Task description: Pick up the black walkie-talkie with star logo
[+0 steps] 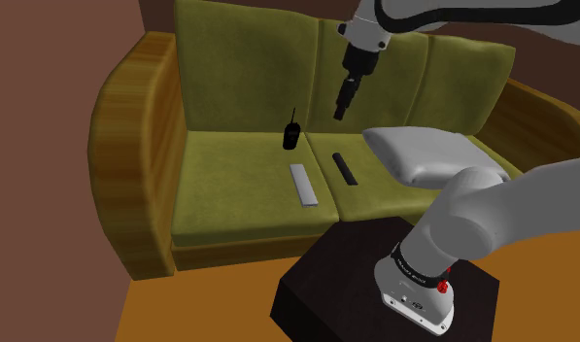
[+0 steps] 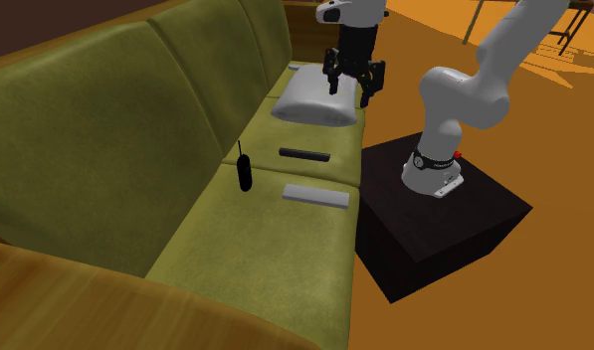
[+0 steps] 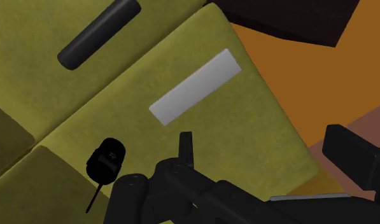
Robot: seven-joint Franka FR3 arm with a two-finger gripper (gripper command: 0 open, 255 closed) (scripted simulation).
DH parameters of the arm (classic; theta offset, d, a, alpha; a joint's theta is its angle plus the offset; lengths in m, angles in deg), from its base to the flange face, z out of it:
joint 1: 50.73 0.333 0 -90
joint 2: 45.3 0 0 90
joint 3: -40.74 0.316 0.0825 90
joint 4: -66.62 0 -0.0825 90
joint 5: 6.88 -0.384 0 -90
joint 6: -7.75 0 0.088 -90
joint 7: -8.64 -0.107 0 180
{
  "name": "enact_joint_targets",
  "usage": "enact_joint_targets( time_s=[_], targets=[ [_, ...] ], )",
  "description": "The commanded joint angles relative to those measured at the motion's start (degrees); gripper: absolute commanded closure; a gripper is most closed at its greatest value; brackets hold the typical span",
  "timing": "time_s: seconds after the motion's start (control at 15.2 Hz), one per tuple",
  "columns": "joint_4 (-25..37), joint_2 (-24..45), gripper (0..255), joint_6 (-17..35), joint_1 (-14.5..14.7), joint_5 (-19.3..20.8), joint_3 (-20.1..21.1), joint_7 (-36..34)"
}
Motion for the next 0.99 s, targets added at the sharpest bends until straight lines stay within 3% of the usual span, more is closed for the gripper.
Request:
enact_joint_targets(
  time_s=[0.0,0.53,0.92],
  targets=[
    [-0.67,2.67,0,3.97,0.15,1.17,-2.22,4.55],
    [1.52,16.15,0,17.44,1.53,2.49,-10.70,22.29],
    [7.47,29.16,0,25.51,3.35,-1.63,-15.91,37.02]
  ],
)
